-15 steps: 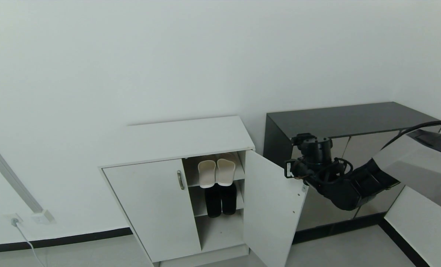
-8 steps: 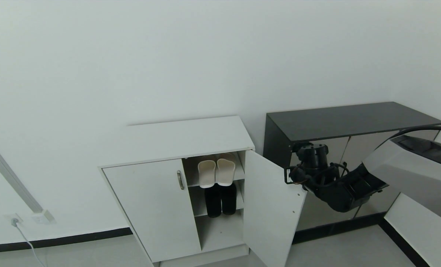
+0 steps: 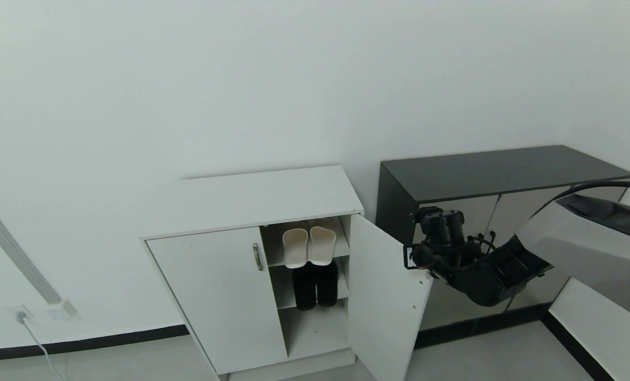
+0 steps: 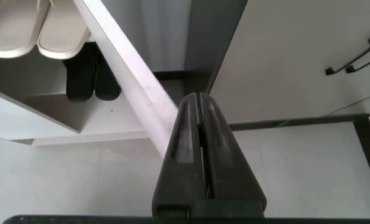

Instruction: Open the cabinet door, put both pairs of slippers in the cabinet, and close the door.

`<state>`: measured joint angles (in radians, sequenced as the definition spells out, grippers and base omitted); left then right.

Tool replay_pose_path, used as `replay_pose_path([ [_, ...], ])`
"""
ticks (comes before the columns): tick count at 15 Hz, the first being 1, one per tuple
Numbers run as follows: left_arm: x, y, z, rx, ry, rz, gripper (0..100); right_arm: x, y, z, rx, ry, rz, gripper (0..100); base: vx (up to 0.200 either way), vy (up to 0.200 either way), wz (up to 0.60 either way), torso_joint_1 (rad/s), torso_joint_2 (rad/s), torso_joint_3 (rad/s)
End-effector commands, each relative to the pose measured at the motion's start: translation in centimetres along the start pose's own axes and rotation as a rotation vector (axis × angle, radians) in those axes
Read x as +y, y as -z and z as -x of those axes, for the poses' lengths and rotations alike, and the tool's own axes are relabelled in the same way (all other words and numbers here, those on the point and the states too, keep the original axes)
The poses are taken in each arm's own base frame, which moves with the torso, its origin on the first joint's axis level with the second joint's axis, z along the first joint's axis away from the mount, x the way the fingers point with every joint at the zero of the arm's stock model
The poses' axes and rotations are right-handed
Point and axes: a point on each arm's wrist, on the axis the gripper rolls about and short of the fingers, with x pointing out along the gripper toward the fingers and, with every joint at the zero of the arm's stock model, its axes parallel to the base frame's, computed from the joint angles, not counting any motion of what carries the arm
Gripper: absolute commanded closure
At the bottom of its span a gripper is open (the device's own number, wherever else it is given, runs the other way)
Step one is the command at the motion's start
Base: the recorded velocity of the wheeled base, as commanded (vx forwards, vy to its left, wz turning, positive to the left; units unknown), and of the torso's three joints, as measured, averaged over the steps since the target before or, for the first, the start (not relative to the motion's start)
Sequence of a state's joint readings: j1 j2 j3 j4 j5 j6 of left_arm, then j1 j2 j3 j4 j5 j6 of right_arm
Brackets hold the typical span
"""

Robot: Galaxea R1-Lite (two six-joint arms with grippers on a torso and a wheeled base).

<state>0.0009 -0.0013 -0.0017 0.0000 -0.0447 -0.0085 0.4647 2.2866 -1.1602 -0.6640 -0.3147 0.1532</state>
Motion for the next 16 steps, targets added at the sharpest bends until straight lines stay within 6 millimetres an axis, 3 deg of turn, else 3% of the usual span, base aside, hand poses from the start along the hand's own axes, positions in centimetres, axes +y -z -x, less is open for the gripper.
replay_pose_path([
  [1,0.0,0.0,0.0,0.001,-0.001,0.001,100,1.5,-0.5,1.8,-0.013,-0.043,0.003,100,0.000,0.000,0.00,0.000,0.00,0.000],
  [4,0.0,0.0,0.0,0.001,-0.001,0.001,100,4.3,0.2,5.2,0.001,-0.130,0.037,100,0.000,0.000,0.00,0.000,0.00,0.000],
  [5,0.0,0.0,0.0,0.001,-0.001,0.002,100,6.3,0.6,7.6,0.005,-0.198,0.030,100,0.000,0.000,0.00,0.000,0.00,0.000],
  [7,0.0,0.0,0.0,0.001,-0.002,0.002,100,7.3,0.2,9.3,-0.012,-0.241,0.033,100,0.000,0.000,0.00,0.000,0.00,0.000],
  [12,0.0,0.0,0.0,0.001,-0.002,0.004,100,7.1,1.3,11.8,-0.040,-0.303,0.145,100,0.000,0.000,0.00,0.000,0.00,0.000],
  [16,0.0,0.0,0.0,0.001,-0.002,0.002,100,7.1,1.8,12.0,-0.064,-0.316,0.137,100,0.000,0.000,0.00,0.000,0.00,0.000],
])
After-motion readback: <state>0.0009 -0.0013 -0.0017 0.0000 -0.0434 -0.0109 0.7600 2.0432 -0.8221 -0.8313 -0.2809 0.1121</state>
